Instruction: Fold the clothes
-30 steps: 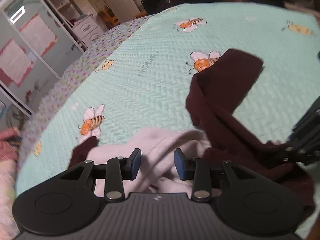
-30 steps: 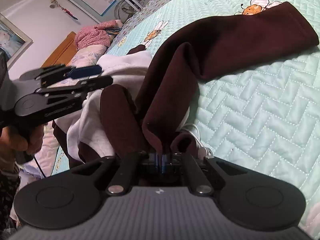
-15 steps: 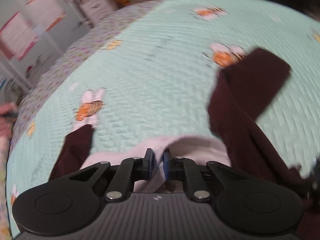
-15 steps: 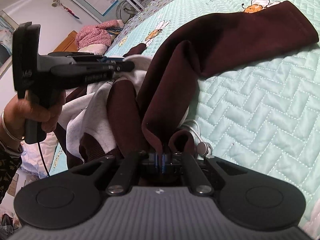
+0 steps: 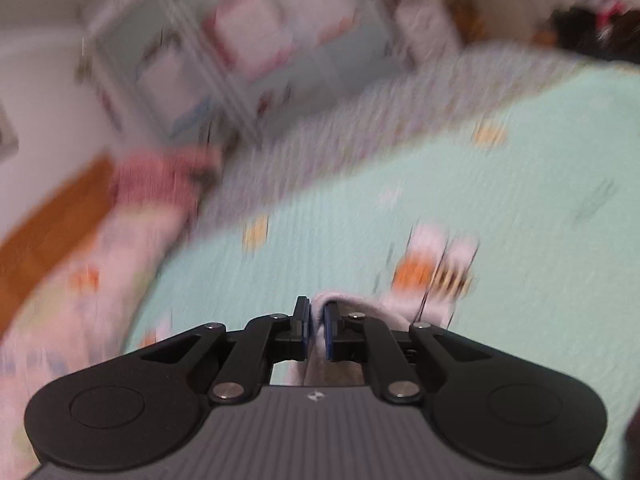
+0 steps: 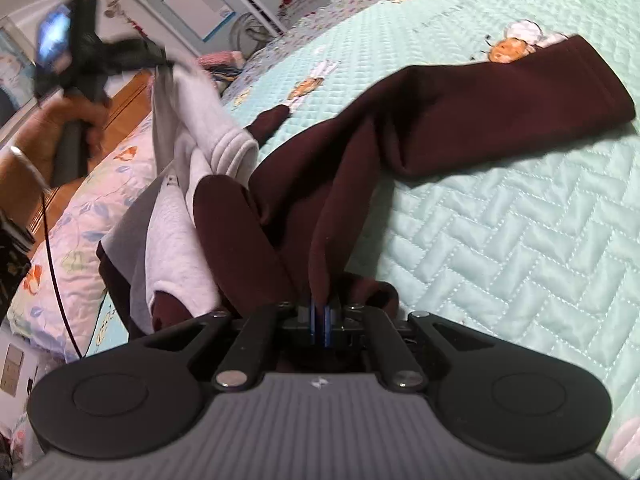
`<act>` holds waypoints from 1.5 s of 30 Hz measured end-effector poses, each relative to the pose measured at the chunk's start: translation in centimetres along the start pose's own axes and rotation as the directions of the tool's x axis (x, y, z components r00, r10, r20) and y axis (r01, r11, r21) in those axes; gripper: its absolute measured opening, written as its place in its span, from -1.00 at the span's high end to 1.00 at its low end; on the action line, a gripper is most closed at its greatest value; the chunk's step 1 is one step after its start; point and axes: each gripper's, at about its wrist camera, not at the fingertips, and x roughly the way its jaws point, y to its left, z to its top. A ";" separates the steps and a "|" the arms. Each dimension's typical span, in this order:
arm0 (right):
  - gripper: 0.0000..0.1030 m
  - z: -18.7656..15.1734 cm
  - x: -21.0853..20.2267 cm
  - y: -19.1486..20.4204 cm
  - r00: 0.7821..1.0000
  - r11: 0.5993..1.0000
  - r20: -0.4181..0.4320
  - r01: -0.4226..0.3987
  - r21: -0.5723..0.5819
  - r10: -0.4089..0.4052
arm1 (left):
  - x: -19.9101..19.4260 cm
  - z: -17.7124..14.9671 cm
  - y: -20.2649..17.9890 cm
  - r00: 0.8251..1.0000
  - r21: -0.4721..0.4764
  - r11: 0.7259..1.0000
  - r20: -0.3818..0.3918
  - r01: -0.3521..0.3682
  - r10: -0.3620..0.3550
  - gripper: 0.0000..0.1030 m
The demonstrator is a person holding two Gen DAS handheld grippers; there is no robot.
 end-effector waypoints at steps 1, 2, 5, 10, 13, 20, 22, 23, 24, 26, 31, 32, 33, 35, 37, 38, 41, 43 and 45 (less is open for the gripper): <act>0.90 0.0 -0.1 0.0 1.000 1.000 -0.006 0.001 -0.003 -0.001 | 0.9 -0.9 0.5 0.999 -0.026 1.000 -0.053 0.003 -0.004 0.78; 0.89 0.0 -0.2 0.0 1.000 1.000 -0.013 0.003 -0.007 -0.003 | 1.2 -1.9 1.2 0.996 -0.059 0.998 -0.084 0.020 -0.025 0.76; 0.88 -0.1 -0.4 -0.1 0.999 1.000 -0.032 0.007 -0.017 -0.007 | -0.2 -4.2 4.2 0.989 -0.168 0.979 -0.075 0.116 -0.130 0.57; 0.87 -0.3 -0.1 0.5 0.997 0.995 -0.061 0.046 -0.085 -0.051 | -4.1 -6.2 10.7 0.966 -0.424 0.876 -0.010 0.231 -0.259 0.10; 0.80 -0.1 0.0 1.6 0.993 0.987 -0.069 0.080 -0.142 -0.091 | -7.1 -7.6 12.0 0.968 -0.406 0.881 0.035 0.242 -0.250 0.11; 0.62 1.6 2.2 2.6 0.992 0.991 -0.096 0.073 -0.115 -0.084 | -14.6 -15.8 10.1 0.914 -0.399 0.828 0.078 0.394 -0.397 0.07; 0.91 2.2 2.4 2.2 0.995 0.996 -0.079 0.048 -0.076 -0.054 | -15.8 -18.5 9.3 0.890 -0.448 0.782 0.073 0.433 -0.451 0.05; 0.91 2.4 1.8 2.3 0.997 0.994 -0.048 0.060 -0.087 -0.065 | -16.2 -19.6 8.9 0.880 -0.466 0.766 0.065 0.444 -0.470 0.05; 0.91 2.7 1.1 2.6 0.997 0.991 -0.010 0.078 -0.105 -0.079 | -16.6 -20.7 8.4 0.871 -0.480 0.752 0.060 0.453 -0.487 0.05; 0.92 4.0 -1.1 3.3 0.988 0.978 0.083 0.141 -0.153 -0.130 | -17.3 -21.8 7.6 0.871 -0.470 0.756 0.057 0.455 -0.488 0.05; 0.92 7.5 -5.5 3.5 0.912 0.879 0.256 0.387 -0.278 -0.320 | -18.3 -22.4 7.3 0.887 -0.421 0.793 0.069 0.441 -0.456 0.05; 0.91 7.8 -5.8 2.8 0.902 0.868 0.257 0.413 -0.276 -0.347 | -18.3 -22.5 7.4 0.889 -0.419 0.795 0.072 0.439 -0.453 0.05; 0.90 7.9 -5.8 1.7 0.904 0.877 0.234 0.412 -0.247 -0.359 | -18.4 -22.6 7.5 0.890 -0.415 0.798 0.075 0.438 -0.450 0.05; 0.88 7.8 -5.7 -0.9 0.914 0.903 0.173 0.395 -0.167 -0.368 | -18.7 -23.1 7.4 0.898 -0.393 0.815 0.074 0.426 -0.434 0.05; 0.78 7.0 -5.8 -2.8 0.933 0.932 0.125 0.350 -0.094 -0.338 | -19.0 -23.5 6.8 0.909 -0.346 0.845 0.068 0.407 -0.411 0.04; 0.72 6.5 -6.2 -3.3 0.945 0.948 0.115 0.314 -0.058 -0.306 | -19.2 -23.7 6.5 0.913 -0.316 0.860 0.063 0.401 -0.403 0.04; 0.68 4.6 -8.2 -2.8 0.953 0.957 0.142 0.280 -0.075 -0.268 | -19.1 -24.2 5.5 0.918 -0.247 0.886 0.046 0.393 -0.394 0.03; 0.61 3.3 -9.7 -0.5 0.947 0.928 0.199 0.294 -0.229 -0.251 | -18.9 -24.7 5.0 0.918 -0.231 0.891 0.036 0.391 -0.394 0.02; 0.21 1.3 -10.1 2.5 0.961 0.847 0.190 0.266 -0.460 -0.199 | -18.5 -25.0 4.9 0.916 -0.232 0.889 0.033 0.396 -0.400 0.02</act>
